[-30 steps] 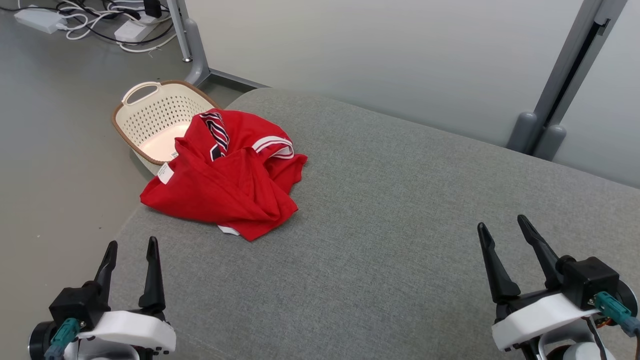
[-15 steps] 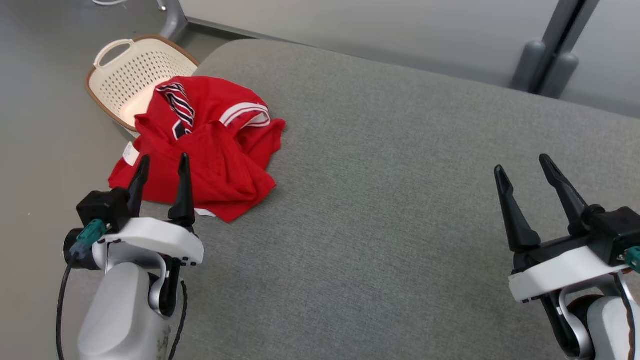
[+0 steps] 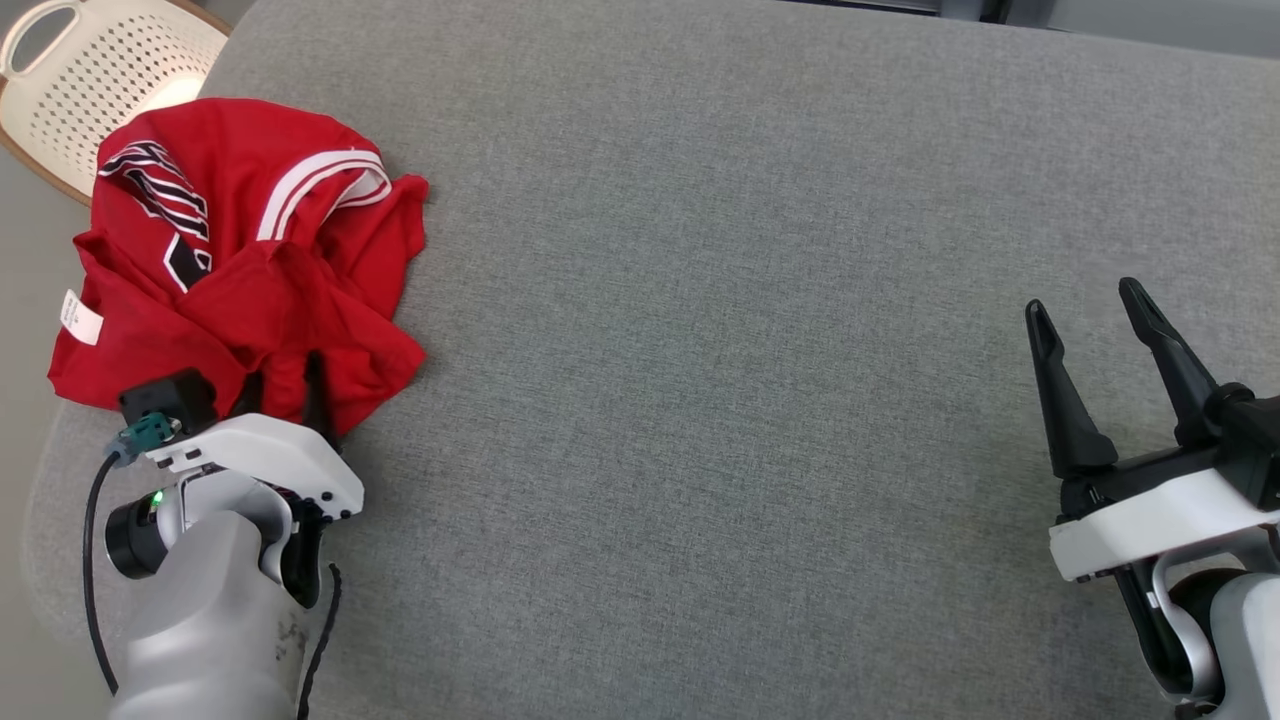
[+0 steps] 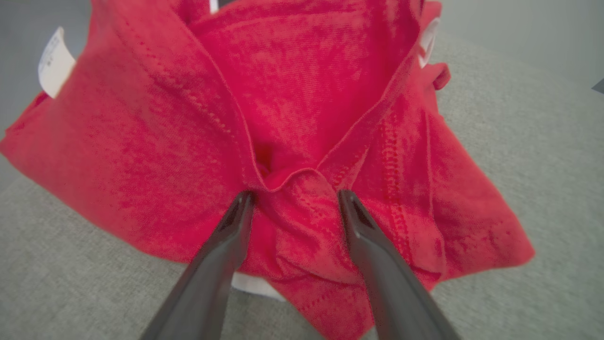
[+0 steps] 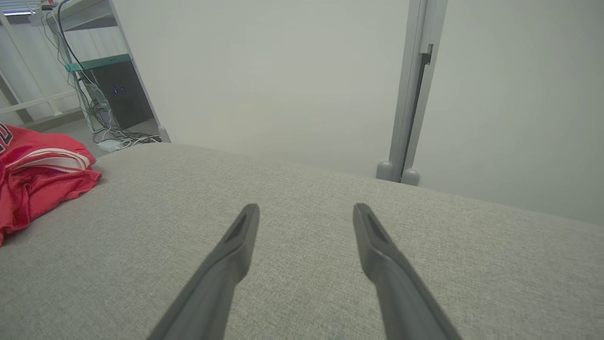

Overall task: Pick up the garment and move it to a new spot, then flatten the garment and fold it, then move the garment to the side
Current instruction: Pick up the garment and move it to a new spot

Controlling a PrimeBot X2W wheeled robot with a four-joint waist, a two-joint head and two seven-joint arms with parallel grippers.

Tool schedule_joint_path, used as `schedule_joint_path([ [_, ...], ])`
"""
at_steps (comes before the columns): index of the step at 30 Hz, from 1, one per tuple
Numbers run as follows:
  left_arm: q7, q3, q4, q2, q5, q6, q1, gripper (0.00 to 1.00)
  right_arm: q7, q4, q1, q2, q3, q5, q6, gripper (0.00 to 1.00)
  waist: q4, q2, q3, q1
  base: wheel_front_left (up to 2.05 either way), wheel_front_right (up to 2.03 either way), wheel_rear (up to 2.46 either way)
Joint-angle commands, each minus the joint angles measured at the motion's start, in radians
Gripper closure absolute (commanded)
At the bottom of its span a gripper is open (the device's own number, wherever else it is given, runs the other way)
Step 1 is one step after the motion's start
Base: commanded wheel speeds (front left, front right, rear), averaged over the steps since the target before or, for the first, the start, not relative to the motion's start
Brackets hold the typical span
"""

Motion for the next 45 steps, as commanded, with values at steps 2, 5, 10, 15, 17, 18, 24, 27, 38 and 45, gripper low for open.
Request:
schedule_joint_path([
  [2,-0.006,0.006,0.023,0.024,-0.004,0.003,-0.03,1.0,-0.003,-0.001,-0.014,0.0,-0.005,0.003,0.0,0.0,0.003,0.0,-0.005,0.0,0.0,0.0,0.0],
  [5,-0.01,0.014,-0.04,0.037,0.01,0.011,-0.034,1.0,-0.011,0.005,-0.007,0.004,-0.007,0.008,0.0,0.0,0.011,0.0,-0.03,0.0,0.0,0.0,0.0],
  [10,-0.008,0.041,-0.278,0.052,0.062,0.026,0.049,1.0,-0.024,0.018,0.024,0.018,-0.011,0.012,0.0,0.0,0.023,0.0,-0.096,0.0,0.0,0.0,0.0],
  [15,-0.009,0.046,-0.525,0.053,0.132,0.026,0.134,1.0,-0.038,0.036,0.059,0.044,-0.018,0.021,0.0,0.0,0.027,0.0,-0.187,0.0,0.0,0.0,0.0],
  [17,-0.008,0.041,-0.614,0.055,0.155,0.023,0.168,1.0,-0.041,0.038,0.073,0.054,-0.019,0.021,0.0,0.0,0.024,0.0,-0.218,0.0,0.0,0.0,0.0],
  [18,-0.008,0.037,-0.658,0.054,0.164,0.021,0.184,1.0,-0.044,0.041,0.081,0.062,-0.02,0.025,0.0,0.0,0.023,0.0,-0.234,0.0,0.0,0.0,0.0],
  [24,0.002,-0.006,-0.89,0.04,0.194,0.018,0.296,1.0,-0.057,0.05,0.124,0.098,-0.029,0.031,0.0,0.0,-0.004,0.0,-0.296,0.0,0.0,0.0,0.0],
  [27,0.037,-0.033,-0.983,0.028,0.192,0.013,0.348,1.0,-0.057,0.046,0.129,0.106,-0.031,0.031,0.0,0.0,-0.031,0.0,-0.295,0.0,0.0,0.0,0.0],
  [38,0.107,-0.259,-1.089,-0.019,0.158,-0.022,0.285,1.0,-0.061,0.039,0.058,0.114,-0.041,0.052,0.0,0.0,-0.271,0.0,-0.195,0.0,0.0,0.0,0.0],
  [45,0.106,-0.505,-1.067,-0.028,0.101,-0.029,0.157,1.0,-0.099,0.056,0.016,0.12,-0.042,0.056,0.0,0.0,-0.491,0.0,-0.099,0.0,0.0,0.0,0.0],
])
